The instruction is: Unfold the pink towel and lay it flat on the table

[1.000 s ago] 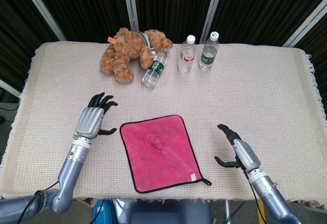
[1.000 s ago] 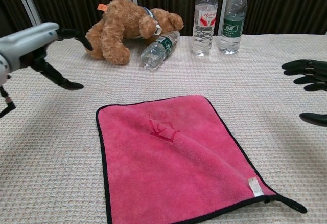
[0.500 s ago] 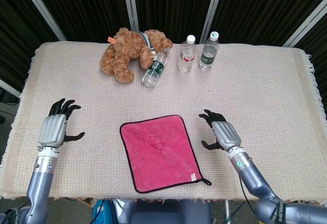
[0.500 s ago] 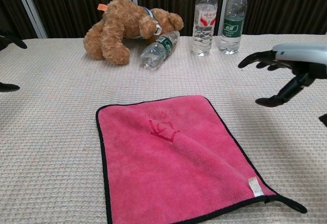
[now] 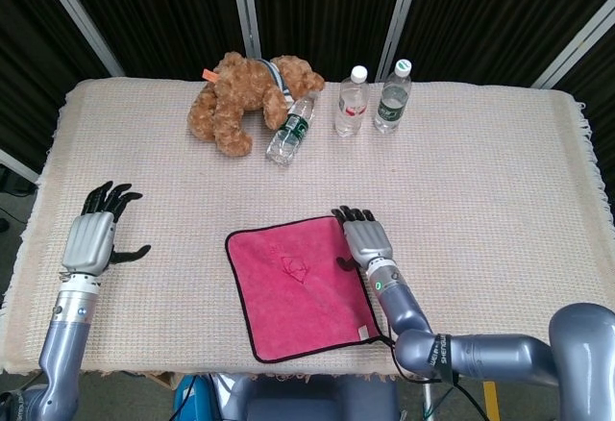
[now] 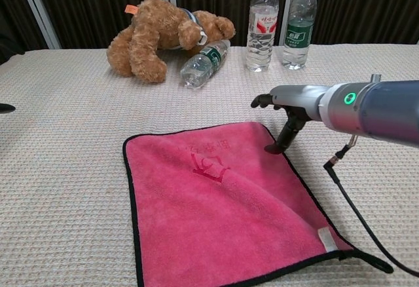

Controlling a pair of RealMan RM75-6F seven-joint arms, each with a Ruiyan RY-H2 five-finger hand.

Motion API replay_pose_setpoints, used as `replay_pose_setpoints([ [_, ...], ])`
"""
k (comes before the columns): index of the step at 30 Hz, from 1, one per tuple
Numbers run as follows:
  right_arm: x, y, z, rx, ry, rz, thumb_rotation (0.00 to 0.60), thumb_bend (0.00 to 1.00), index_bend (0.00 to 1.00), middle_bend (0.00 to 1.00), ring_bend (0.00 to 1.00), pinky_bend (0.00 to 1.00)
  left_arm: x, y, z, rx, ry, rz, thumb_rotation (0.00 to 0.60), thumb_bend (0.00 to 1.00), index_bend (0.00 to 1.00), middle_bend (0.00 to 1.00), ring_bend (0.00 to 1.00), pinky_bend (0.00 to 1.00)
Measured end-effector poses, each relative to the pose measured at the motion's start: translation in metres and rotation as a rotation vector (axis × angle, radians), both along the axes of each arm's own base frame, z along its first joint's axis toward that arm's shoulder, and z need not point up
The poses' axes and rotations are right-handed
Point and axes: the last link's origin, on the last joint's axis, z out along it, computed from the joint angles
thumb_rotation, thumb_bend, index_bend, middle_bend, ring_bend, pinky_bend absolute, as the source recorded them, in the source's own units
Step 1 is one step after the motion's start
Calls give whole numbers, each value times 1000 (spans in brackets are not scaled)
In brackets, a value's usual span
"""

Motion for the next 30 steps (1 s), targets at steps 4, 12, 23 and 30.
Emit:
replay_pose_setpoints([
  [4, 6, -5, -9, -13, 11, -3, 600, 348, 120, 0, 0, 0, 0, -1, 0, -7, -11, -5, 600, 167, 213, 106, 0, 0],
  [12, 7, -11, -15, -32, 49, -3, 600, 348, 137, 0, 0, 0, 1, -2, -1, -21, -31, -8, 600, 167, 212, 107, 0, 0],
  [23, 4, -23, -18, -47, 104, -29, 600, 408, 172, 0, 0, 0, 3, -5, -4, -41, -37, -20, 600, 167, 212, 109, 0, 0],
  [30, 8, -28, -25, -32, 105, -50, 600, 434, 220, 0, 0, 0, 3, -5, -6, -49, -38, -25, 600, 167, 211, 109, 0, 0],
])
